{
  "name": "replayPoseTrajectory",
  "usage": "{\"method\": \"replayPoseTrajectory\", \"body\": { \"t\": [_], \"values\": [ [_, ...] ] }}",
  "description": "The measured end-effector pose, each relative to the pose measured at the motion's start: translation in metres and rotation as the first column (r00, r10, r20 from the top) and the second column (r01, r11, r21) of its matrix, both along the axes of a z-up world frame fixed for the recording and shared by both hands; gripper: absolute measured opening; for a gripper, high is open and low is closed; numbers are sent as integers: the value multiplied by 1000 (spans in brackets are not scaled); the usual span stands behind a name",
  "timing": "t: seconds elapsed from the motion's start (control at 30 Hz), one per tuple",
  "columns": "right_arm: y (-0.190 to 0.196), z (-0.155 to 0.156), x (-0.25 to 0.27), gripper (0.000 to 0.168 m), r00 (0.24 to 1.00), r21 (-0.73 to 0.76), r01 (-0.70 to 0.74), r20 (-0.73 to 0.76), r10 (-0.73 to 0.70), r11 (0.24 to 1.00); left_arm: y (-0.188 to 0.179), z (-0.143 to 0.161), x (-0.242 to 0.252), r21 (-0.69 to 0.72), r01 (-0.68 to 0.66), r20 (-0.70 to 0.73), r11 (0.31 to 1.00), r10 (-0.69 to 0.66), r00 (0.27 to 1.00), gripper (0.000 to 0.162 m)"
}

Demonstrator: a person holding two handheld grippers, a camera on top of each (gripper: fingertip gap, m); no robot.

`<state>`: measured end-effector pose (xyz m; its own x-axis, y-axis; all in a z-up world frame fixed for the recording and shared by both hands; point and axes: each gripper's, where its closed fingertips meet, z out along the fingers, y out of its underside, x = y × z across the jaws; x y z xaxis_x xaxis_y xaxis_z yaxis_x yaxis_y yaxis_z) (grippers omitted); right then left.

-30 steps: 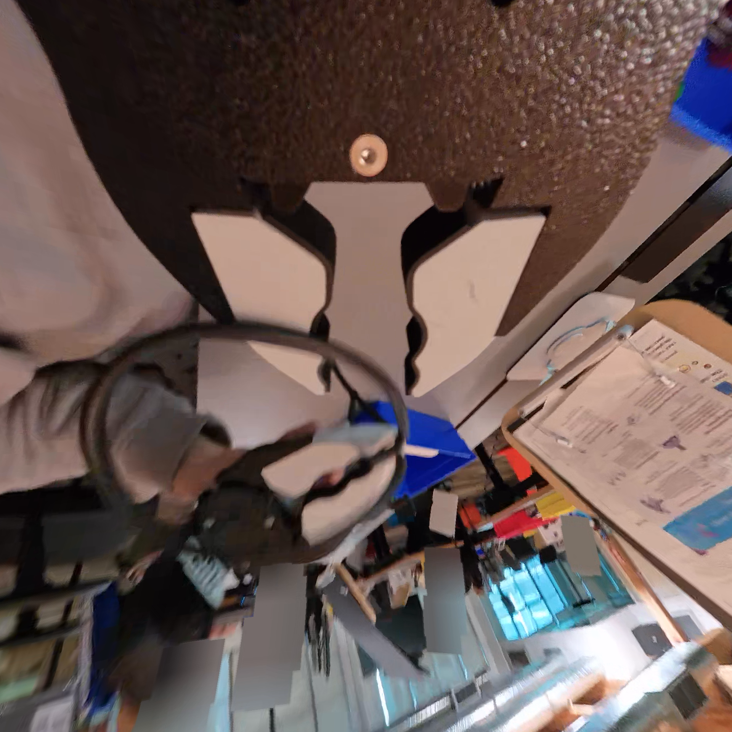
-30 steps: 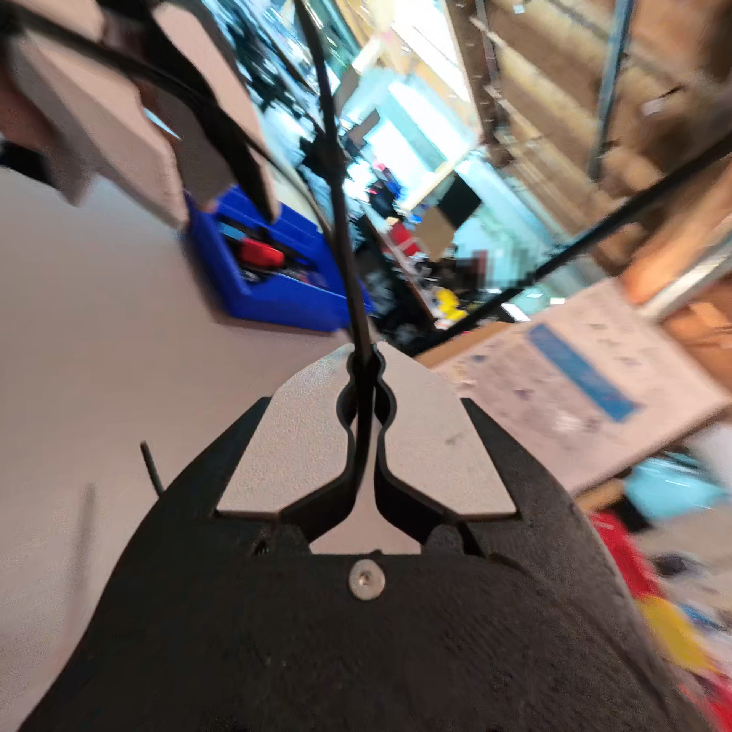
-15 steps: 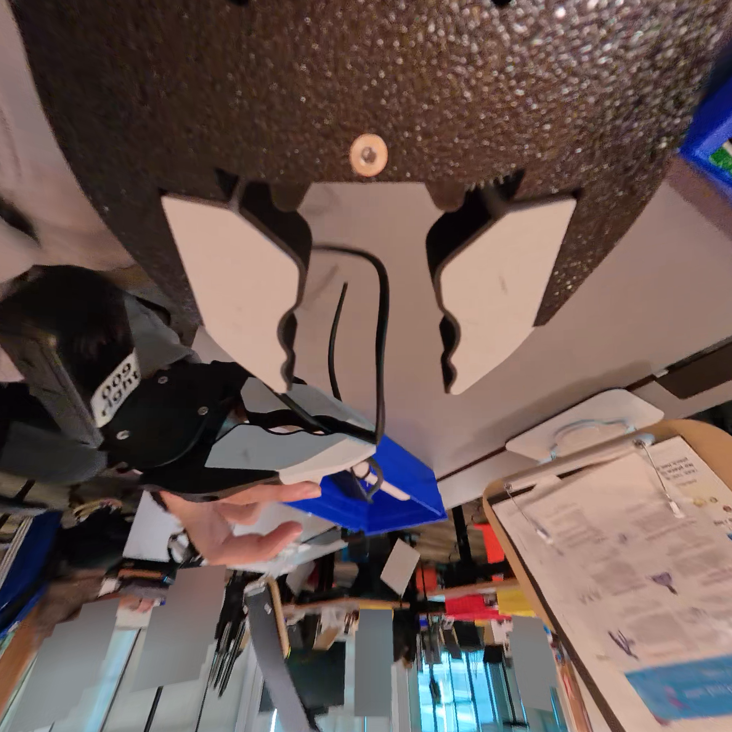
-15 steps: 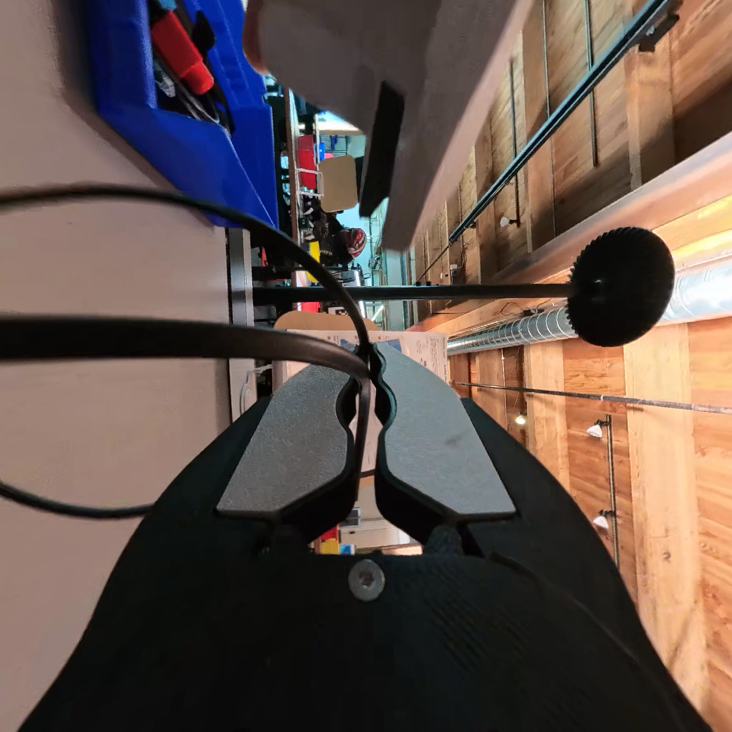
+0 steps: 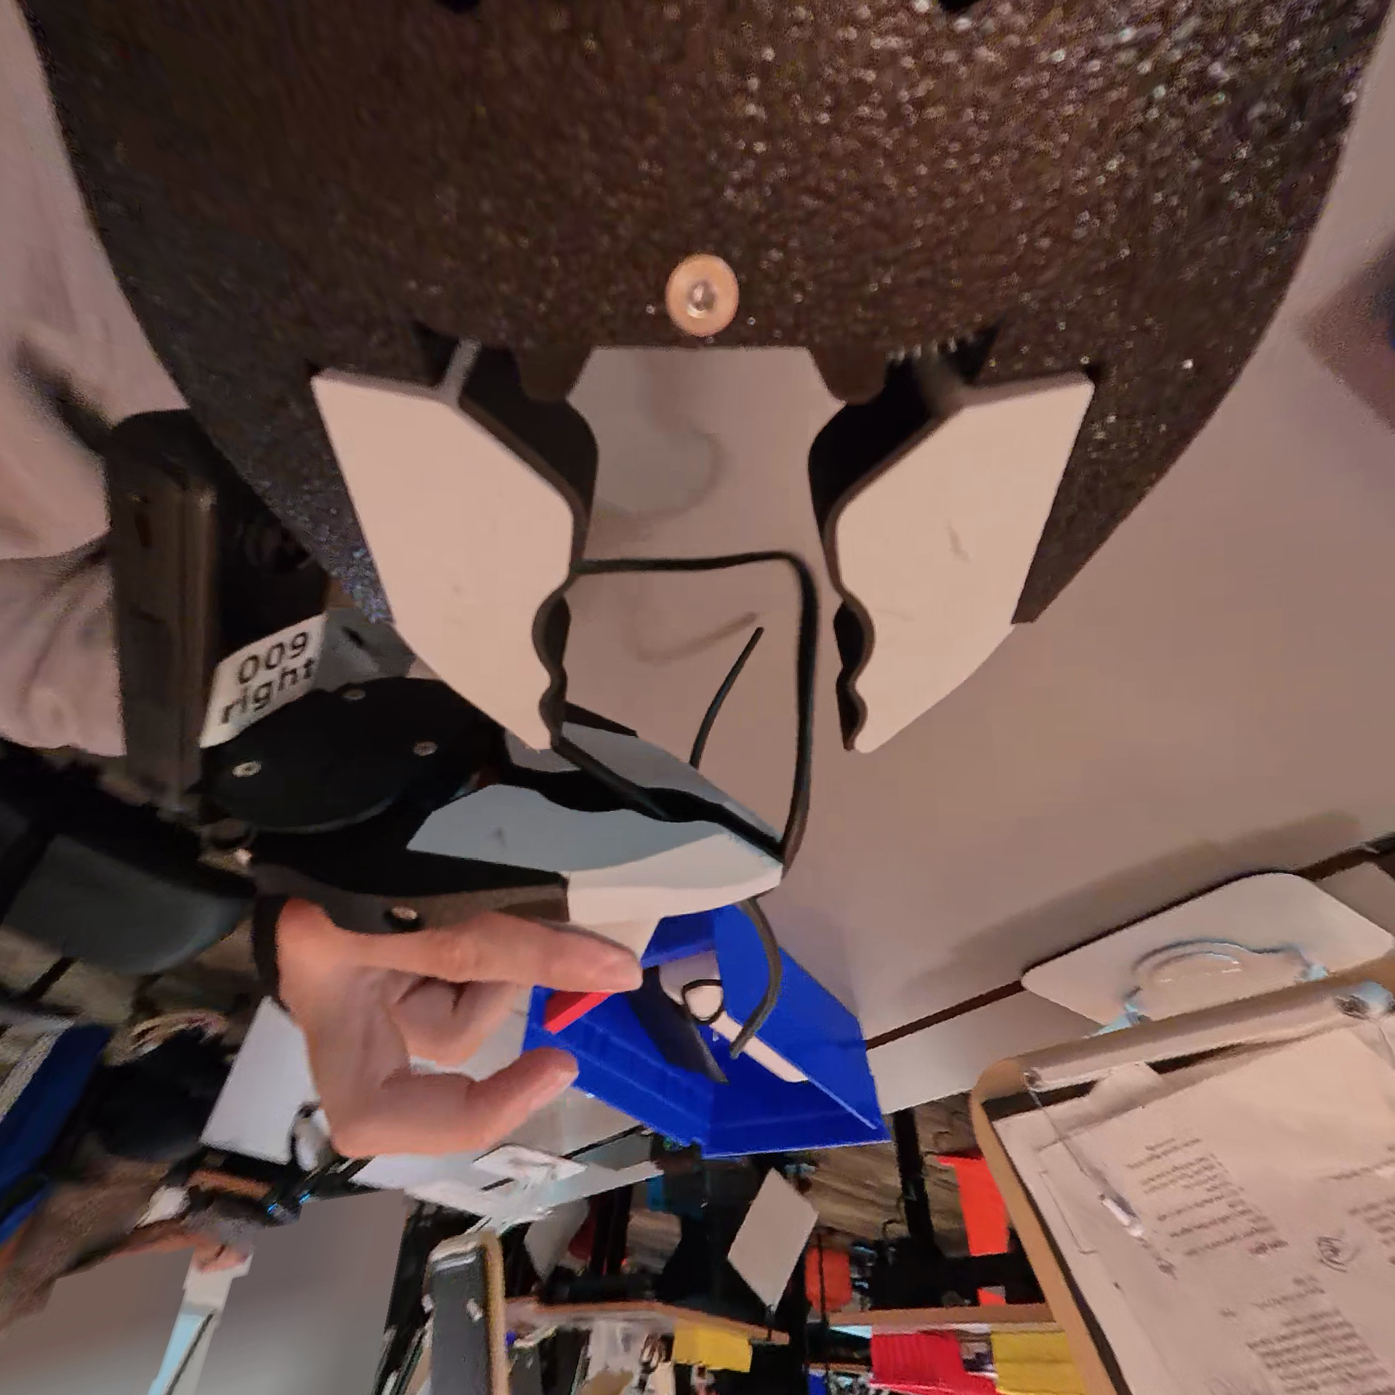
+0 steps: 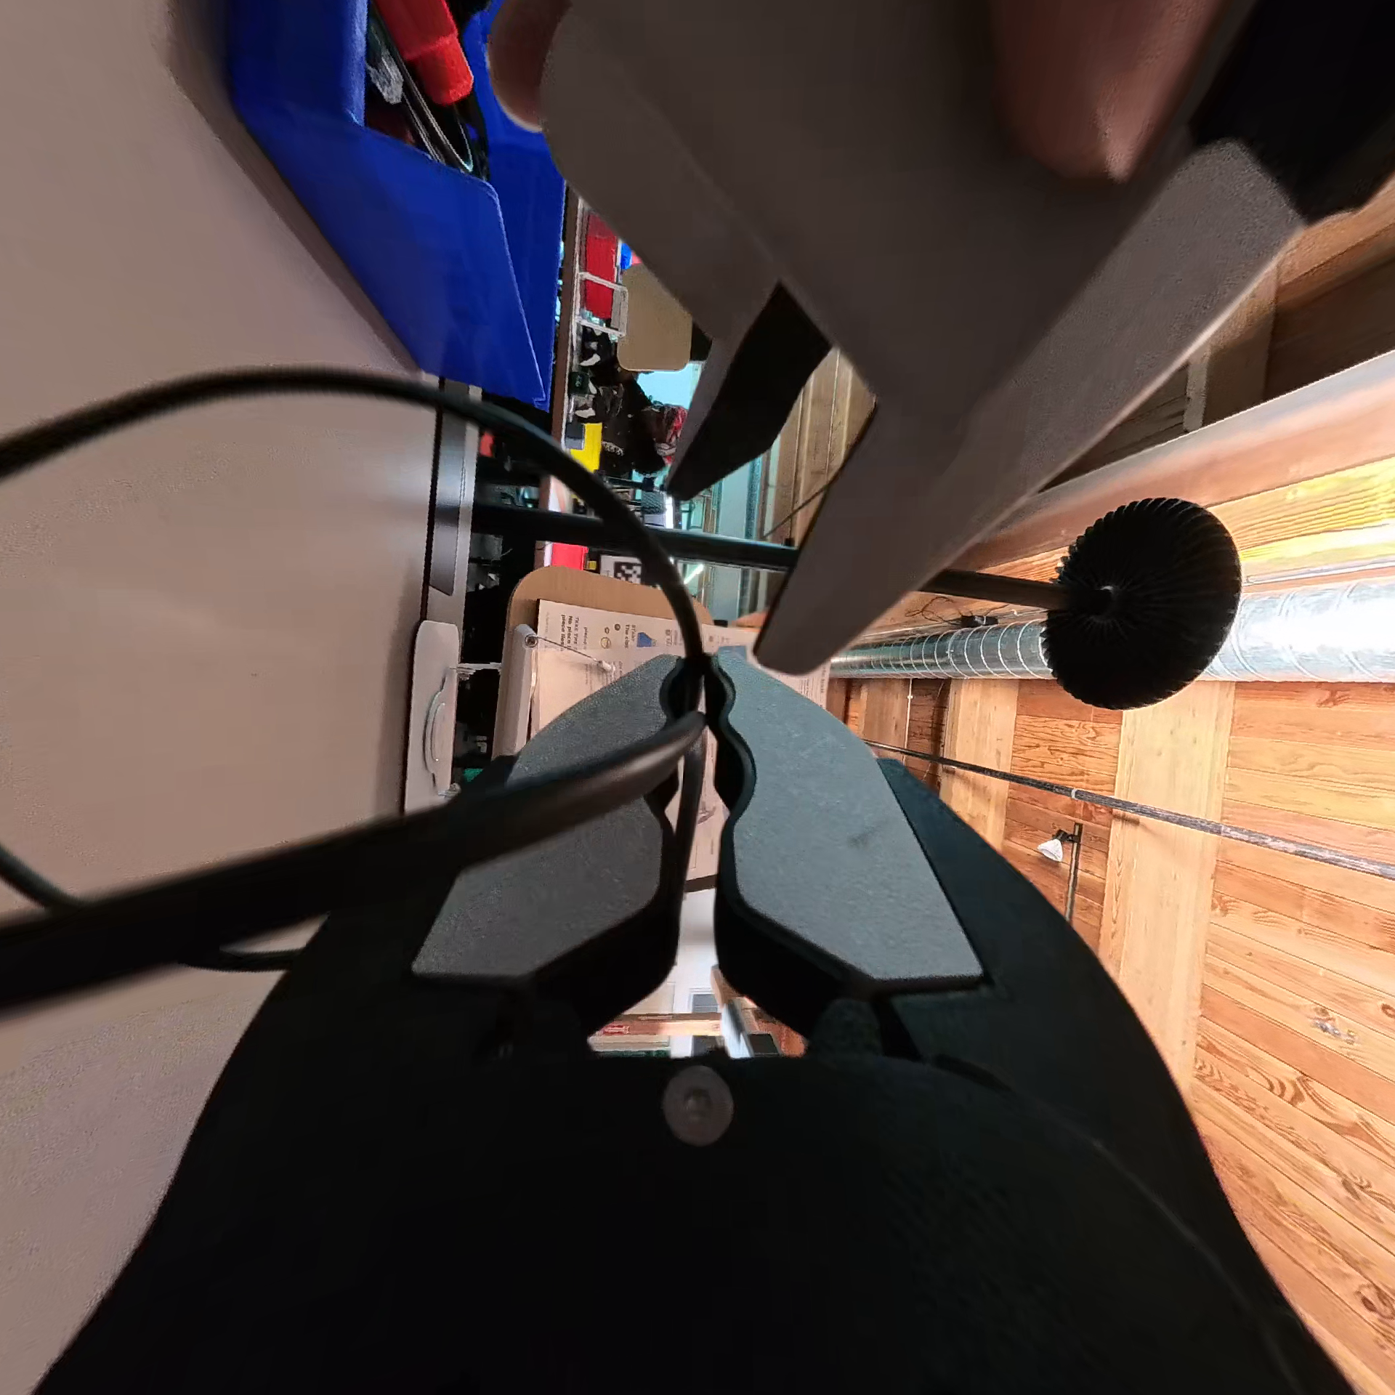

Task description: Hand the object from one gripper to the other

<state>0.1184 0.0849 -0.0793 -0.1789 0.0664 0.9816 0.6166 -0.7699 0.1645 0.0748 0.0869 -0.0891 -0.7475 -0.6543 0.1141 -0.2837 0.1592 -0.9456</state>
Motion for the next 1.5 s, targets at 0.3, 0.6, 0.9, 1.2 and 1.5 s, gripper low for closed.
{"method": "replayPoseTrajectory", "body": {
  "t": [0.3,0.6,0.9,1.2,1.5],
  "values": [
    [4,-3,-3,4,999,-37,25,40,-23,999,-13,-18,3,34,1,-42,999,0,999,73],
    [2,-1,-3,3,999,-30,30,35,-29,999,-10,-27,10,247,-99,111,964,74,991,36],
    [2,5,-7,5,999,34,-31,-14,31,999,1,-20,20,337,-142,294,931,39,955,7],
    [-5,31,-38,42,861,347,-236,-358,361,907,42,14,36,210,-271,448,940,154,881,7],
    [-21,46,-43,50,645,571,-151,-561,518,807,51,31,27,230,-280,539,932,118,834,7]
  ]
}}
